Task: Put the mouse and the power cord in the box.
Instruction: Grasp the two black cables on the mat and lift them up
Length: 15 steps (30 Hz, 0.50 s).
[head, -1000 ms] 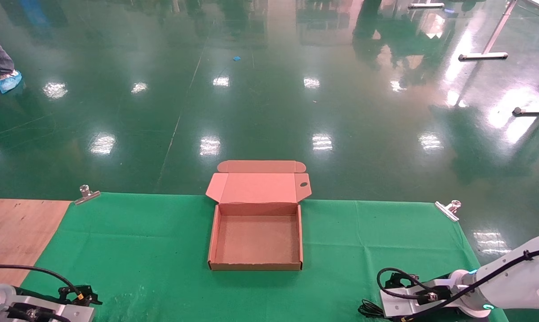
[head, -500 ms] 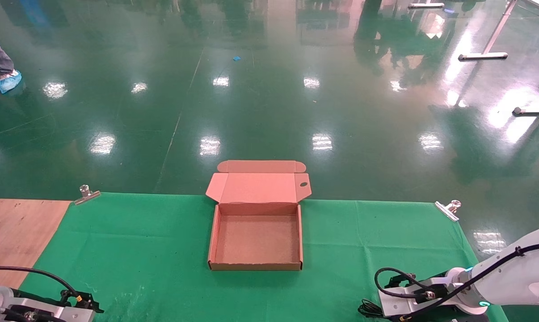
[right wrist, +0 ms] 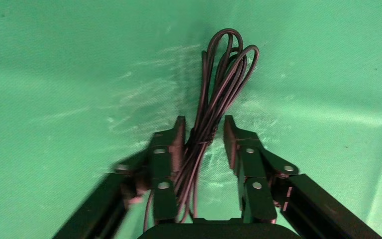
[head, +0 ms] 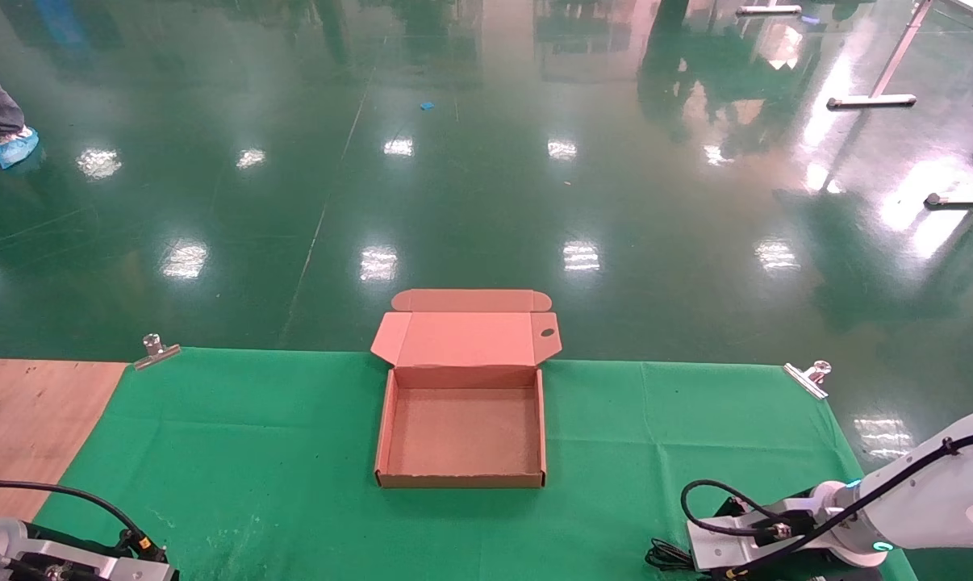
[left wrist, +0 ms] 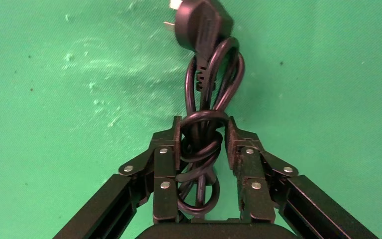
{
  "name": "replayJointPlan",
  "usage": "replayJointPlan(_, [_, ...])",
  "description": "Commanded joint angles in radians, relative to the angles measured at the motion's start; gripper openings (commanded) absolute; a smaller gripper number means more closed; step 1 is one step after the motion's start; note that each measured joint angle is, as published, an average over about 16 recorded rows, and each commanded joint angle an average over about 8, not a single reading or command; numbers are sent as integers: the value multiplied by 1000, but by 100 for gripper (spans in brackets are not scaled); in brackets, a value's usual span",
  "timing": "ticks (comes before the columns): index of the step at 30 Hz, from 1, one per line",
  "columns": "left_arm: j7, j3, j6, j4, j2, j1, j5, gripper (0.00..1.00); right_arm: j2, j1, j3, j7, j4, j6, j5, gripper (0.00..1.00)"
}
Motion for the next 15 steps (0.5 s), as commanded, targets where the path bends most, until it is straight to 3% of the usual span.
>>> replayJointPlan(1, [3, 0, 3, 3, 2, -1, -1, 0, 2, 3, 0, -1, -1, -7, 1, 0])
replayJointPlan(15, [25, -4, 92, -18, -42, -92, -5, 0, 60, 36, 19, 41, 105, -100, 33, 0])
